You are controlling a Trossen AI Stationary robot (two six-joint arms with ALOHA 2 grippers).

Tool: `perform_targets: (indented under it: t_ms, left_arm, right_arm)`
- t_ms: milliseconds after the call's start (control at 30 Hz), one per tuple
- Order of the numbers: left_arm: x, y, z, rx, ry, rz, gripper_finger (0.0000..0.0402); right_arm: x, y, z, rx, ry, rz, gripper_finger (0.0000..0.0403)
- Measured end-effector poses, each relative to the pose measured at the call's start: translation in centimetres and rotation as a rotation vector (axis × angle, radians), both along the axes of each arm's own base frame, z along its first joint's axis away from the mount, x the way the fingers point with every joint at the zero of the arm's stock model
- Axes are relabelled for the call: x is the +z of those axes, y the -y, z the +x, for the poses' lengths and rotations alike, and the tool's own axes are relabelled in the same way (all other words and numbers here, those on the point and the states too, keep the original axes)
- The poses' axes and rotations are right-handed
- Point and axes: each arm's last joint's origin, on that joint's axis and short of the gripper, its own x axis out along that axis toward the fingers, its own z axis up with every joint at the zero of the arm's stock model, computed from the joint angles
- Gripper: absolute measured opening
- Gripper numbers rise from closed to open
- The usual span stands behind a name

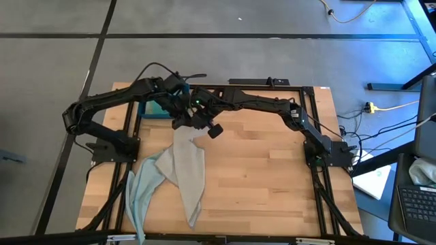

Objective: Fold microfiber towels
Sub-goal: Put the right gray towel into the blue bin

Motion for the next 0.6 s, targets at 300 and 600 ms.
perform_targets:
  t_ms: [300,600]
  left_arm:
    - [1.3,-0.4,-2.0,0.000,0.020,0.074,0.0209]
    - [3.7,-1.6,-4.5,0.070,0.109,0.180,0.0209]
  right_arm:
    - [0.3,0.4,0.1,-0.039,0.022,-0.020,0.0020]
    - [2.6,0.4,-0.3,-0.050,0.117,-0.063,0.0020]
